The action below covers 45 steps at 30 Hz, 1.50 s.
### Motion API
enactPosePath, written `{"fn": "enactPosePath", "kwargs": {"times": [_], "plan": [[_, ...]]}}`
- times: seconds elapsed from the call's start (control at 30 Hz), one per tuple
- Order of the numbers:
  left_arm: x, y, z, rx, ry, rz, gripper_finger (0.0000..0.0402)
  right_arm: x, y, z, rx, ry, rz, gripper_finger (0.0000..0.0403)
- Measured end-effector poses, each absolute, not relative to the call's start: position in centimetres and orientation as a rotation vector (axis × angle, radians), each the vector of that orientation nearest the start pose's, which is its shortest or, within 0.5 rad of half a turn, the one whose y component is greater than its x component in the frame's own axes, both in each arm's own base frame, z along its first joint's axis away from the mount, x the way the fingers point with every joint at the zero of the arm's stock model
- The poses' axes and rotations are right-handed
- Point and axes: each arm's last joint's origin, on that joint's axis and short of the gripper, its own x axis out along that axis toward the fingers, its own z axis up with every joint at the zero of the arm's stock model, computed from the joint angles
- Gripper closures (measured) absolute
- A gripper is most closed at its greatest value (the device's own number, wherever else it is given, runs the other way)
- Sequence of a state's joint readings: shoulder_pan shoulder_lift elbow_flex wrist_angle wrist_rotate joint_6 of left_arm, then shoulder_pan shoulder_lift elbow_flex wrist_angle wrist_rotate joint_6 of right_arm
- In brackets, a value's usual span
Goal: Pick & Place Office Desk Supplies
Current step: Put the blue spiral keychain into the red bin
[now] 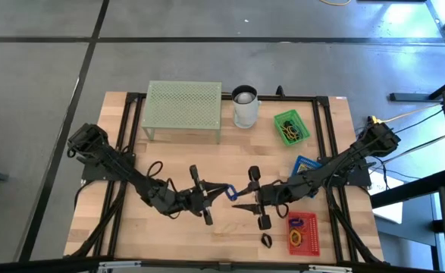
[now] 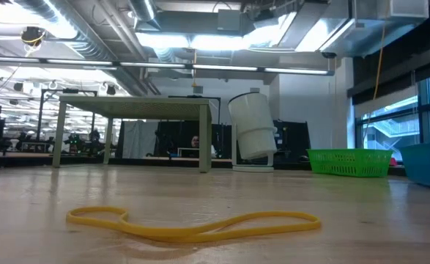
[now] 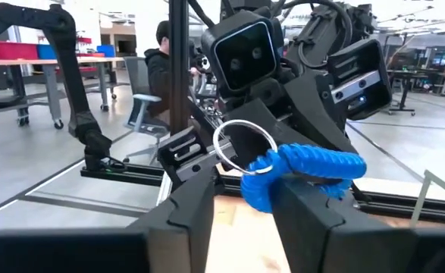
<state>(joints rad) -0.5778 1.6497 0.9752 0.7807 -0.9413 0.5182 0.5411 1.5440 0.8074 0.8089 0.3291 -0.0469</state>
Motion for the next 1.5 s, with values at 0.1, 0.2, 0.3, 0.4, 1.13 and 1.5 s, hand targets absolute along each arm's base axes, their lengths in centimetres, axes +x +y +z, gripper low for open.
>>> {"fn": "enactPosePath", "kwargs": {"times": [0.1,0.2,0.3,0.4,1.13,1.5], "plan": [[31.0,-17.2,26.9,0.432,0.019,0.378,0.0384,28.7,16.2,25.4,-0.002,-0.069,0.208,0.0304],[31.0,-17.3,26.8,0.444,0.032,0.371,0.0384,28.7,16.2,25.4,0.012,-0.067,0.208,0.0344],[31.0,-17.3,26.8,0.445,0.028,0.355,0.0384,28.7,16.2,25.4,0.022,-0.065,0.208,0.0382],[31.1,-17.4,26.8,0.446,0.022,0.335,0.0384,28.7,16.2,25.4,0.023,-0.065,0.208,0.0392],[29.3,-19.1,26.7,0.495,0.087,0.486,0.0247,27.8,15.2,25.6,0.024,0.050,-0.006,0.0397],[29.2,-19.2,26.7,0.498,0.103,0.527,0.0252,25.5,15.8,22.5,0.530,0.600,0.202,0.0396]]}}
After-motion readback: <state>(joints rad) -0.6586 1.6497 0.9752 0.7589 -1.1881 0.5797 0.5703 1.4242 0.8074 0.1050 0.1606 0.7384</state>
